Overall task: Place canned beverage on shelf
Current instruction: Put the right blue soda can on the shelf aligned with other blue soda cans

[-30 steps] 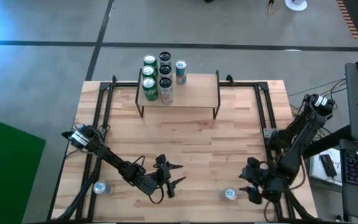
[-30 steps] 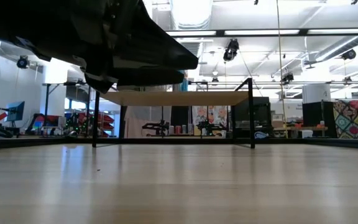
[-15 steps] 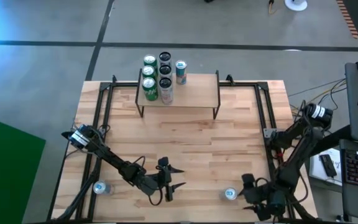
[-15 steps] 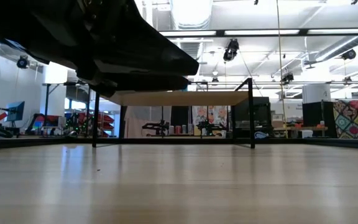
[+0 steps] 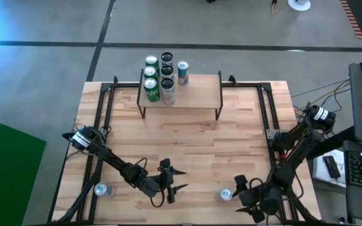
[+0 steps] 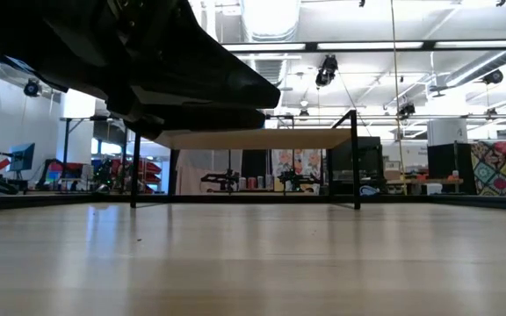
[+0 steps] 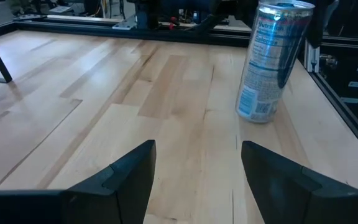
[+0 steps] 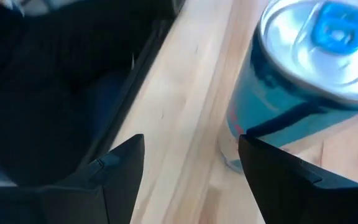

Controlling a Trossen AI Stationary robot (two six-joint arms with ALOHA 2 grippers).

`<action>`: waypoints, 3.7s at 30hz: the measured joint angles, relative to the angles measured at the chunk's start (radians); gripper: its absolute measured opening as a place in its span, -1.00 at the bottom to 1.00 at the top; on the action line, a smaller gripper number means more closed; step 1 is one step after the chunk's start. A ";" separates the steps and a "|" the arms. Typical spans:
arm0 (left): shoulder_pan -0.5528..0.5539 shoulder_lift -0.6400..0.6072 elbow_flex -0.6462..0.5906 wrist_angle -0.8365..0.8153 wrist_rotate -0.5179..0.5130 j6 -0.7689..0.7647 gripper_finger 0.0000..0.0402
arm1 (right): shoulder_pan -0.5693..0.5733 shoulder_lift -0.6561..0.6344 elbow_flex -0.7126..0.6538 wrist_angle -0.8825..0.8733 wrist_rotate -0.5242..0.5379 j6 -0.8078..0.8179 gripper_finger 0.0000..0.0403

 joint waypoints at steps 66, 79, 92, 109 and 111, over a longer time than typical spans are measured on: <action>0.030 0.149 0.173 -0.125 -0.224 -0.101 0.12 | -0.182 0.241 -0.042 0.197 0.224 0.192 0.09; 0.052 0.345 0.352 0.035 -0.023 0.042 0.12 | -0.206 0.221 -0.041 0.155 0.232 0.212 0.09; 0.086 0.342 0.358 -0.057 -0.102 -0.054 0.12 | -0.212 0.222 -0.042 0.184 0.260 0.196 0.09; 0.104 0.328 0.341 -0.066 -0.234 -0.072 0.12 | -0.199 0.222 -0.041 0.246 0.231 0.232 0.09; 0.103 0.316 0.335 -0.086 -0.237 -0.078 0.12 | -0.196 0.222 -0.040 0.257 0.237 0.222 0.09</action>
